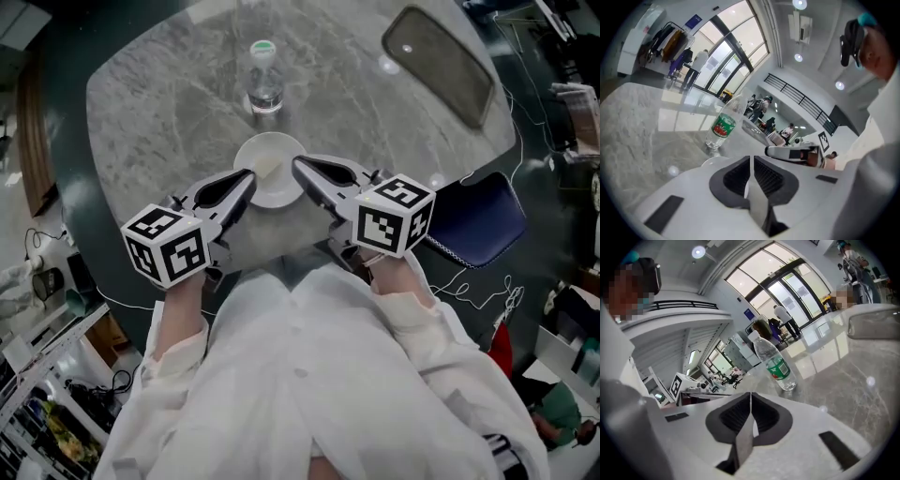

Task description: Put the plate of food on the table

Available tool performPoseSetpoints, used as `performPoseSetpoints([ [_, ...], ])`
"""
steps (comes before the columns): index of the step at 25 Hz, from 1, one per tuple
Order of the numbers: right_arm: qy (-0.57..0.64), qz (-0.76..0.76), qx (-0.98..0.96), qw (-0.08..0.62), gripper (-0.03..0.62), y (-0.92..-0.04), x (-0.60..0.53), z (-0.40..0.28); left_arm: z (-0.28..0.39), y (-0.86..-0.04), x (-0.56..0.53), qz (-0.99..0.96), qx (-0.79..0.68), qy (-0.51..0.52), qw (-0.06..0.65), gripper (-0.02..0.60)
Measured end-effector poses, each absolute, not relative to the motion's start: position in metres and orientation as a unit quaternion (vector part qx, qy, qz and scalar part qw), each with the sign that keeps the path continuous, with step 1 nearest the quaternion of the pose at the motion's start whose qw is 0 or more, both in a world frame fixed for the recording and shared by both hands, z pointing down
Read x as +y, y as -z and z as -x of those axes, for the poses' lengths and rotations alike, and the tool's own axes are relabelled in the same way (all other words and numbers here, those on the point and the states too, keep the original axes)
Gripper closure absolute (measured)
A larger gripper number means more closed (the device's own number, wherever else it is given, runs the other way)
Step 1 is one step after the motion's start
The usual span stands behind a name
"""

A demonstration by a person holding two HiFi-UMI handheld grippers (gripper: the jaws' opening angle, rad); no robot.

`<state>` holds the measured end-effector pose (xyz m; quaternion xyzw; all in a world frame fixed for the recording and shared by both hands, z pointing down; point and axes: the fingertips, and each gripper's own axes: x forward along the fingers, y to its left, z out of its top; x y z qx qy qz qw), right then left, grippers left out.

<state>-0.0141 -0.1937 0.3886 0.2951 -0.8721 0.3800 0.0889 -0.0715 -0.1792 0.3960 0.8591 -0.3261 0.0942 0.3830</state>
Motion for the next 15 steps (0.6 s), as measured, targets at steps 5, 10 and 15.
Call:
performPoseSetpoints([
  [5,-0.336,-0.279,-0.894,0.099,0.585,-0.362,-0.188,0.016,0.066,-0.369,-0.176,-0.875,-0.312,-0.076,0.363,0.546],
  [10,-0.312,-0.275,-0.903,0.105,0.586,-0.343,-0.186,0.012,0.06,-0.355,-0.17,-0.881,-0.312,-0.084,0.345,0.554],
  [15,-0.307,-0.274,-0.907,0.086,0.586,-0.328,-0.18,0.018,0.064,-0.343,-0.164,-0.88,-0.323,-0.073,0.341,0.554],
])
